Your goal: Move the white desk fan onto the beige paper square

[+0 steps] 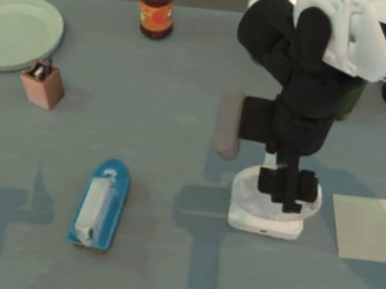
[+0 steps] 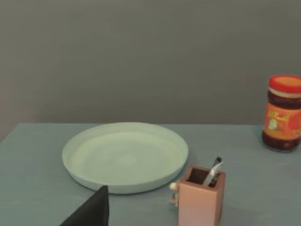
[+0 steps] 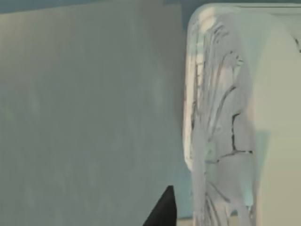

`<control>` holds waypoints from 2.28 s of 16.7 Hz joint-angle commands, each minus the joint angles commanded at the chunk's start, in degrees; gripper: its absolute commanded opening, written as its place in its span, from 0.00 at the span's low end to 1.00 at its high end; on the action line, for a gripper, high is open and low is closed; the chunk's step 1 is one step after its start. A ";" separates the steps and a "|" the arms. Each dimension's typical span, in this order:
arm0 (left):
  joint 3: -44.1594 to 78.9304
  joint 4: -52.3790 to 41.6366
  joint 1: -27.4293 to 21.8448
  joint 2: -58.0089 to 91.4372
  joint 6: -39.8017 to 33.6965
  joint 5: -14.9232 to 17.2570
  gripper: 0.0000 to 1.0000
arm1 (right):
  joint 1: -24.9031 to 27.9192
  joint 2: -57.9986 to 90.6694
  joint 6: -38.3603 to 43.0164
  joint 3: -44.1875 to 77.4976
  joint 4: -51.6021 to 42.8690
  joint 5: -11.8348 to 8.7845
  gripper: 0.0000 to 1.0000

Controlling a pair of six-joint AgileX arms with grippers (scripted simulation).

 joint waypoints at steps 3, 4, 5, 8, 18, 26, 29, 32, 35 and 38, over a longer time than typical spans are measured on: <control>0.00 0.00 0.00 0.00 0.00 0.00 1.00 | 0.00 0.00 0.00 0.00 0.00 0.00 0.17; 0.00 0.00 0.00 0.00 0.00 0.00 1.00 | 0.00 0.00 0.00 0.00 0.00 0.00 0.10; 0.00 0.00 0.00 0.00 0.00 0.00 1.00 | 0.00 0.00 0.00 0.00 0.00 0.00 0.02; 0.00 0.00 0.00 0.00 0.00 0.00 1.00 | 0.00 0.00 0.00 0.00 0.00 0.00 0.00; 0.00 0.00 0.00 0.00 0.00 0.00 1.00 | 0.07 -0.01 -0.10 4.32 -4.04 0.02 0.00; 0.00 0.00 0.00 0.00 0.00 0.00 1.00 | 0.02 -0.03 0.01 11.67 -11.31 0.02 0.00; 0.00 0.00 0.00 0.00 0.00 0.00 1.00 | -1.49 -0.84 -2.17 10.43 -11.28 -0.02 0.00; 0.00 0.00 0.00 0.00 0.00 0.00 1.00 | -6.17 -3.46 -8.52 6.95 -10.99 -0.14 0.00; 0.00 0.00 0.00 0.00 0.00 0.00 1.00 | -12.54 -7.14 -17.21 2.25 -10.45 -0.27 0.00; 0.00 0.00 0.00 0.00 0.00 0.00 1.00 | -18.73 -10.67 -25.72 -2.51 -10.02 -0.39 0.00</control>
